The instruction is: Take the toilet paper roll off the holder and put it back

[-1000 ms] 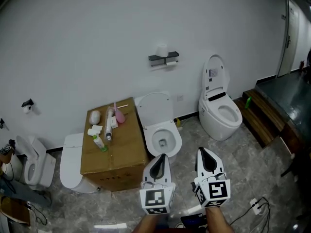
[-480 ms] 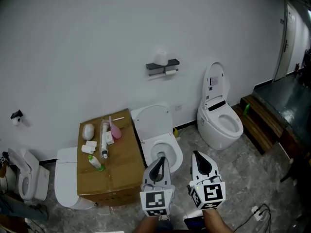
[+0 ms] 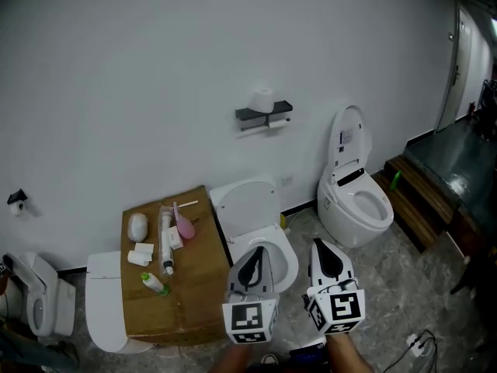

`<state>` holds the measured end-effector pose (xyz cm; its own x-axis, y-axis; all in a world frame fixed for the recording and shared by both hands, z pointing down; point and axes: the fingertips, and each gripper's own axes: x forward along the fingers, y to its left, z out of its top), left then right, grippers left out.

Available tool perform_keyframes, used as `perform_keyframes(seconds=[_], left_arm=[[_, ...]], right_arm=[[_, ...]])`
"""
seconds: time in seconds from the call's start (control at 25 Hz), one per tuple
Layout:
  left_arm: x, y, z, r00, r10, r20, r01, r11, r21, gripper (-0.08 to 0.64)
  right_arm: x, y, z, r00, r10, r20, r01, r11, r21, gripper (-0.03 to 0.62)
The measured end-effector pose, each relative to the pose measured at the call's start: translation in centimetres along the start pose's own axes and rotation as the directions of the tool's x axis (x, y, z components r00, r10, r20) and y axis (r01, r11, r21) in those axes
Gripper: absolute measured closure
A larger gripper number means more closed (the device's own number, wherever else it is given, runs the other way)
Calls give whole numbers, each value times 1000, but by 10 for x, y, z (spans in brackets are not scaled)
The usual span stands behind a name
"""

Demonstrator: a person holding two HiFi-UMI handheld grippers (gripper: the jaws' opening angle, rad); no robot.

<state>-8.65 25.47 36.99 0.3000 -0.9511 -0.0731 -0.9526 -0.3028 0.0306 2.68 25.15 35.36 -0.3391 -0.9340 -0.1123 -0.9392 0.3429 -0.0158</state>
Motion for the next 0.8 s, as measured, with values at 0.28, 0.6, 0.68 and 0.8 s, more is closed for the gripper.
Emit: perform_keyframes(seconds=[0.28,0.6,0.68,0.8], left_arm=[[42,7,-7,1000,-11,-12,11,1000,-5,549],[130,-1,-15,1000,26,-17,-26,999,-20,549],[155,-6,-13,999,41,-13,-42,999,-20,549],[189,-12,-12,998,67,-8,-67,998,-14,549]], right_arm=[[41,-17,-6,1000,2,7,-2,1000,-2,575],[108,-73,-20,999,46,-13,-46,999,5,575],[124,-91,-20,998,58,-14,-58,998,9,575],[149,-116,-19,997,80,-12,-80,997,13,575]])
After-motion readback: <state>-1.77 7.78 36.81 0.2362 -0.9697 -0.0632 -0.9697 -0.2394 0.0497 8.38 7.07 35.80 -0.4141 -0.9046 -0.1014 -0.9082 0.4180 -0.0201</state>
